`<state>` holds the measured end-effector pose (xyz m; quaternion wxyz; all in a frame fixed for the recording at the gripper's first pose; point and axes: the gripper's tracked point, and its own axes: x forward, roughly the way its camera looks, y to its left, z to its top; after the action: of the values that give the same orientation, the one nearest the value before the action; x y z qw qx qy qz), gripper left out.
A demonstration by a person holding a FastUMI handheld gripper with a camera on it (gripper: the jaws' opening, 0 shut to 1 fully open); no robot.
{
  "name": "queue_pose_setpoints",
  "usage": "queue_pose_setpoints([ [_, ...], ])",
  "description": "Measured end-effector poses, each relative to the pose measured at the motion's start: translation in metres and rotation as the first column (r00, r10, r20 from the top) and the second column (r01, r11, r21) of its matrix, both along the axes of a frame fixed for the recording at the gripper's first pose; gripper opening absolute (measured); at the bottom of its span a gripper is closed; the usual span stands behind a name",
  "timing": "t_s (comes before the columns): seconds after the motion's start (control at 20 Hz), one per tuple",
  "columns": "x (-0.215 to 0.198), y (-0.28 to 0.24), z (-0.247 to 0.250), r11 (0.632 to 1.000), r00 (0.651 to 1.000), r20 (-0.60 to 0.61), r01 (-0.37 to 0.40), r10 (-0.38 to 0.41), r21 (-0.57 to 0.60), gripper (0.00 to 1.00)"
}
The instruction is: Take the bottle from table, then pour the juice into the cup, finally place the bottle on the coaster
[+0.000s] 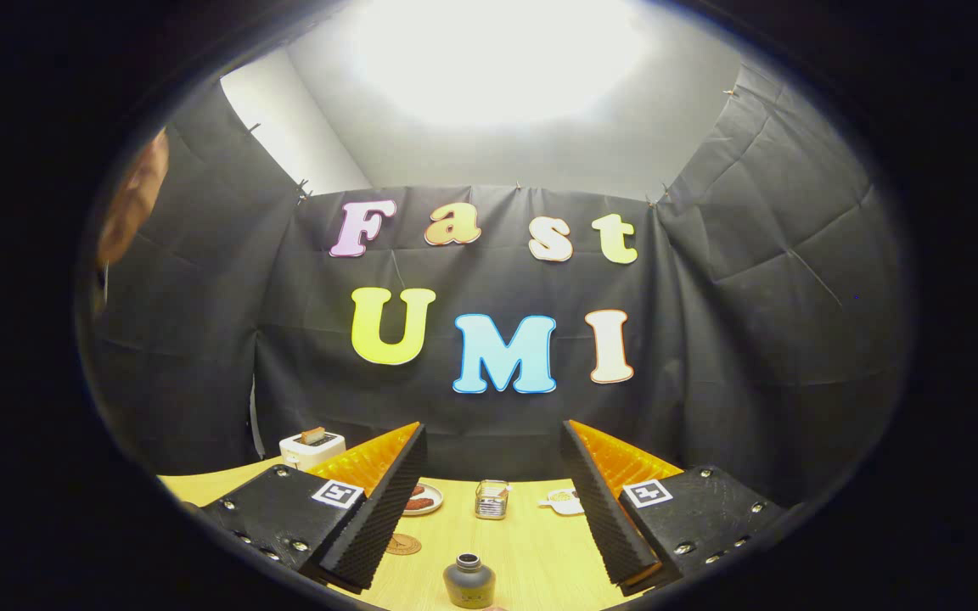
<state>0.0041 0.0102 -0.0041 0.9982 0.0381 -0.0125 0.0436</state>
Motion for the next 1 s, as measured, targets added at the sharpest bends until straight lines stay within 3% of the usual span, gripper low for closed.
queue_pose_setpoints([
  [0.6, 0.015, 0.010, -0.053, 0.997, 0.997, -0.046, -0.056, 0.058, 0.049, 0.96],
  [1.0, 0.018, 0.031, -0.128, 0.990, 0.981, -0.135, -0.137, 0.139, 0.025, 0.96],
])
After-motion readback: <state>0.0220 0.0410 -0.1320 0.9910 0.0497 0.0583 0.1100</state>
